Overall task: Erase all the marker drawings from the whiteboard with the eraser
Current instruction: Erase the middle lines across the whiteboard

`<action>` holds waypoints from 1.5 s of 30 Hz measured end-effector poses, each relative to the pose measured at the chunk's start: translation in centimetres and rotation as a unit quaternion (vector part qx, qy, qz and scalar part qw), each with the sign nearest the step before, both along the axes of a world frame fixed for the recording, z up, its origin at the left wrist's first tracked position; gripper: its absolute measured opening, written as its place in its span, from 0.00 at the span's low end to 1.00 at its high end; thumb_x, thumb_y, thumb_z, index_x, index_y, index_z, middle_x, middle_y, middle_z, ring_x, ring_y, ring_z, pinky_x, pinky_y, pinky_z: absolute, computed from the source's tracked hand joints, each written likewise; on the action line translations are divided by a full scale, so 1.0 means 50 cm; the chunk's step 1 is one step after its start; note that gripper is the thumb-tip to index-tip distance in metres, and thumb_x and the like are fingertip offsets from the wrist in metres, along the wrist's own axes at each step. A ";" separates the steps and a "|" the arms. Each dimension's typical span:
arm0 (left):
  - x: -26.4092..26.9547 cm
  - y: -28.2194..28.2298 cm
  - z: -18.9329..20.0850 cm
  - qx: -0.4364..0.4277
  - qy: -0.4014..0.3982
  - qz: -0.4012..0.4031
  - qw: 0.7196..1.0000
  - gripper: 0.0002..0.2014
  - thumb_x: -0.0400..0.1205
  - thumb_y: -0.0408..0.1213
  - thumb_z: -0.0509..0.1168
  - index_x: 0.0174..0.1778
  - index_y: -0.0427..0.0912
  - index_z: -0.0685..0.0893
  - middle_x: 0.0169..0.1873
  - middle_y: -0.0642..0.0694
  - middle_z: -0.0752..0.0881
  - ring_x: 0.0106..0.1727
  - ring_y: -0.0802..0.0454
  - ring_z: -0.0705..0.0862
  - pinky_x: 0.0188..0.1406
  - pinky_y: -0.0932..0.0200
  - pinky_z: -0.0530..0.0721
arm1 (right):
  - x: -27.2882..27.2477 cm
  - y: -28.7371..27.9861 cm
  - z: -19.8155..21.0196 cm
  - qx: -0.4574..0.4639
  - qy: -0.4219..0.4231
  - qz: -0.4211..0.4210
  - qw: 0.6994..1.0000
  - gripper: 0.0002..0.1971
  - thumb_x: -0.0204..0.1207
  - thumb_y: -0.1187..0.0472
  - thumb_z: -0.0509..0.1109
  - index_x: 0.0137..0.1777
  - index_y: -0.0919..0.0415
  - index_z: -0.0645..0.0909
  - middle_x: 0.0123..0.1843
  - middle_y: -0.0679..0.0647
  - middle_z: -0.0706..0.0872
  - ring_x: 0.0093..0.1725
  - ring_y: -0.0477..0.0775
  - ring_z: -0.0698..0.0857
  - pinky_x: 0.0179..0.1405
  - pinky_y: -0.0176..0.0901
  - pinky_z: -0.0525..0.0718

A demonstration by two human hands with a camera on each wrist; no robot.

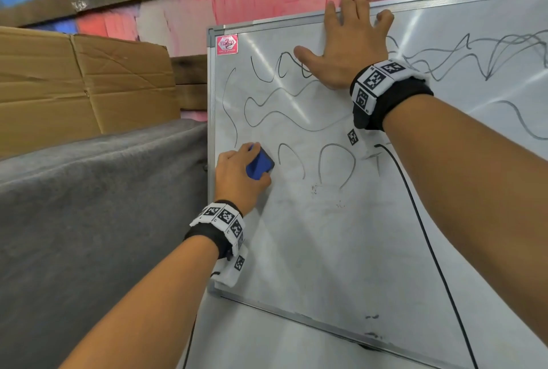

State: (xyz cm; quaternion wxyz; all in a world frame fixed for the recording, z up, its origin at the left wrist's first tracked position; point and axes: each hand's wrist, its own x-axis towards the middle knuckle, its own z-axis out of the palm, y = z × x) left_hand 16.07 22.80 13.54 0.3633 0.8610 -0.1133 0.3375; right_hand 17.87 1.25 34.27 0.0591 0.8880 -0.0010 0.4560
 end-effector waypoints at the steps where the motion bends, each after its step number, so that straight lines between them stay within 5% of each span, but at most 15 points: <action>1: -0.001 0.001 -0.005 0.000 0.003 -0.002 1.000 0.33 0.76 0.39 0.77 0.79 0.48 0.76 0.67 0.45 0.81 0.66 0.51 0.75 0.60 0.79 0.62 | 0.001 0.000 0.000 0.002 -0.002 0.001 1.000 0.53 0.71 0.22 0.43 0.87 0.60 0.55 0.84 0.62 0.63 0.85 0.64 0.56 0.76 0.76 0.56; 3: -0.004 0.000 -0.005 -0.020 -0.004 -0.005 1.000 0.32 0.76 0.38 0.78 0.77 0.44 0.79 0.67 0.45 0.83 0.62 0.55 0.77 0.55 0.87 0.63 | 0.002 0.001 -0.001 0.003 -0.004 0.002 1.000 0.53 0.71 0.21 0.43 0.87 0.60 0.56 0.83 0.62 0.63 0.85 0.64 0.56 0.75 0.76 0.57; 7: -0.006 -0.014 -0.005 -0.069 -0.011 0.011 0.997 0.32 0.75 0.40 0.78 0.77 0.44 0.79 0.62 0.48 0.81 0.61 0.52 0.78 0.58 0.75 0.67 | -0.001 0.003 0.000 0.007 0.000 0.007 1.000 0.53 0.71 0.21 0.43 0.87 0.60 0.55 0.83 0.62 0.63 0.85 0.63 0.56 0.75 0.76 0.57; 10: -0.013 -0.027 -0.024 -0.029 0.001 -0.011 1.000 0.32 0.76 0.40 0.78 0.78 0.46 0.79 0.61 0.50 0.76 0.60 0.55 0.74 0.56 0.81 0.64 | -0.003 0.006 0.001 0.012 0.000 0.008 1.000 0.53 0.71 0.21 0.43 0.87 0.59 0.55 0.83 0.62 0.63 0.85 0.64 0.56 0.75 0.76 0.57; 13: -0.020 -0.029 -0.030 0.016 0.010 -0.017 1.000 0.33 0.77 0.42 0.77 0.79 0.47 0.77 0.69 0.47 0.75 0.66 0.53 0.71 0.65 0.71 0.64 | -0.006 0.004 -0.002 0.012 -0.003 0.009 1.000 0.53 0.71 0.21 0.43 0.87 0.60 0.56 0.83 0.61 0.63 0.85 0.64 0.56 0.75 0.76 0.58; 16: -0.013 -0.040 -0.011 -0.014 -0.006 -0.013 1.000 0.33 0.76 0.44 0.78 0.78 0.46 0.78 0.65 0.47 0.76 0.63 0.53 0.74 0.65 0.67 0.69 | -0.007 0.003 -0.002 0.010 0.002 0.009 1.000 0.53 0.71 0.22 0.43 0.87 0.59 0.55 0.84 0.61 0.62 0.86 0.63 0.55 0.75 0.76 0.57; 21: -0.009 -0.071 -0.013 -0.064 -0.024 -0.014 0.998 0.33 0.76 0.43 0.78 0.78 0.44 0.78 0.60 0.48 0.75 0.59 0.53 0.76 0.60 0.75 0.70 | -0.005 -0.001 -0.002 0.007 0.005 0.010 1.000 0.53 0.71 0.22 0.44 0.87 0.59 0.54 0.85 0.61 0.61 0.86 0.63 0.54 0.75 0.76 0.57; 29: 0.004 -0.085 0.033 -0.075 -0.056 0.016 0.995 0.34 0.77 0.48 0.76 0.79 0.43 0.76 0.57 0.49 0.76 0.56 0.54 0.76 0.59 0.69 0.71 | -0.001 -0.004 -0.003 0.002 0.001 0.008 1.000 0.52 0.72 0.22 0.44 0.88 0.59 0.54 0.86 0.61 0.60 0.86 0.63 0.54 0.75 0.76 0.57; 40: -0.008 -0.090 0.014 -0.053 -0.039 0.004 0.998 0.35 0.77 0.49 0.77 0.79 0.44 0.76 0.55 0.53 0.75 0.54 0.58 0.74 0.56 0.74 0.68 | 0.001 -0.003 -0.004 0.004 0.004 0.005 1.000 0.53 0.71 0.22 0.43 0.88 0.59 0.53 0.87 0.62 0.58 0.87 0.64 0.52 0.76 0.76 0.56; 45: -0.037 -0.106 -0.033 -0.028 -0.032 -0.049 0.998 0.33 0.76 0.47 0.78 0.77 0.43 0.79 0.58 0.50 0.78 0.59 0.52 0.78 0.65 0.63 0.77 | -0.003 -0.001 -0.006 0.001 0.006 0.005 1.000 0.52 0.72 0.22 0.44 0.88 0.59 0.53 0.86 0.61 0.58 0.87 0.63 0.52 0.76 0.75 0.56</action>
